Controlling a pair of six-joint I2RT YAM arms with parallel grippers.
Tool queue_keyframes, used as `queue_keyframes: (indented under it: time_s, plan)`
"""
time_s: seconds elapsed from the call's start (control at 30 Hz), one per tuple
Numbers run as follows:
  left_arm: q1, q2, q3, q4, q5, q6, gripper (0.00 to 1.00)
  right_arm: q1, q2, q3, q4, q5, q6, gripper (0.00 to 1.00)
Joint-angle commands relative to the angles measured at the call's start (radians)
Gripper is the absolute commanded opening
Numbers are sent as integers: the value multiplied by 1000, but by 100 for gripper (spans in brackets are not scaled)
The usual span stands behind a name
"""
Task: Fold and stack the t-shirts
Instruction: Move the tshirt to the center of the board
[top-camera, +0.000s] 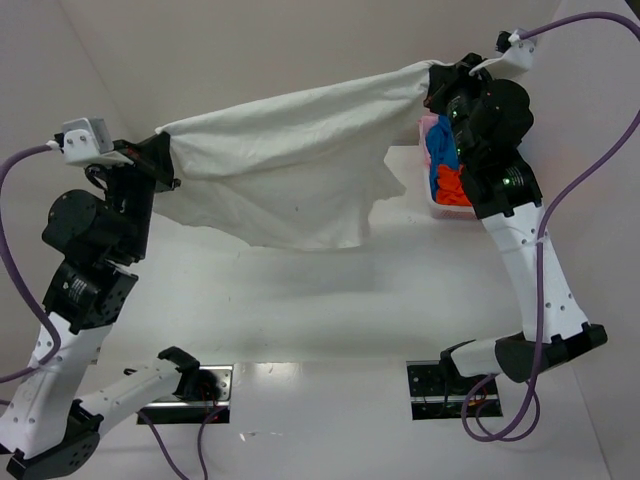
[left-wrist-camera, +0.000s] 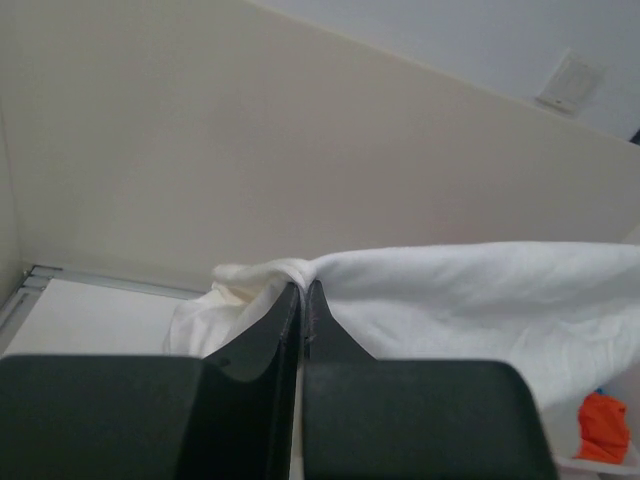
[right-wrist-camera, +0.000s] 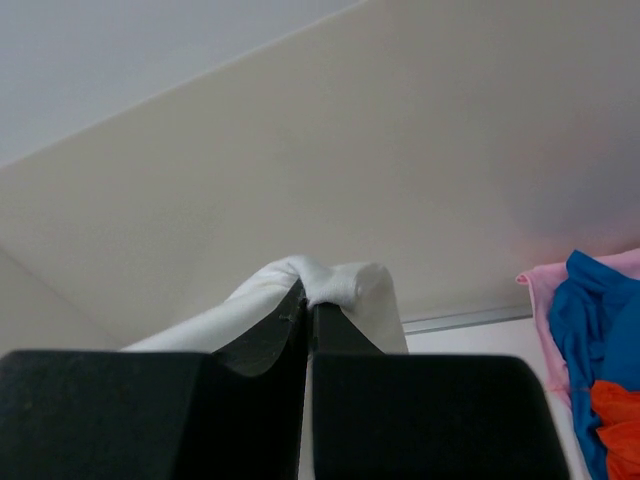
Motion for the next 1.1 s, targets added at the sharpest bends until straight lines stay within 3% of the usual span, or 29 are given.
queue_keyframes:
  time_s: [0.0, 0.43, 0.63, 0.8, 1.07]
  plan:
    - [8, -17, 23, 29, -92, 48, 0, -4, -8, 77, 67, 84, -34, 1]
    - [8, 78, 33, -21, -31, 19, 0, -4, -85, -89, 55, 4, -34, 1]
    - [8, 36, -45, -40, 99, -56, 0, -4, -94, -140, 55, 52, -63, 1]
    - [8, -63, -197, -119, 185, -131, 0, -4, -14, -40, 64, 40, -81, 1]
    - [8, -188, -314, -268, 617, -139, 0, -4, 208, 245, 52, -84, -69, 1]
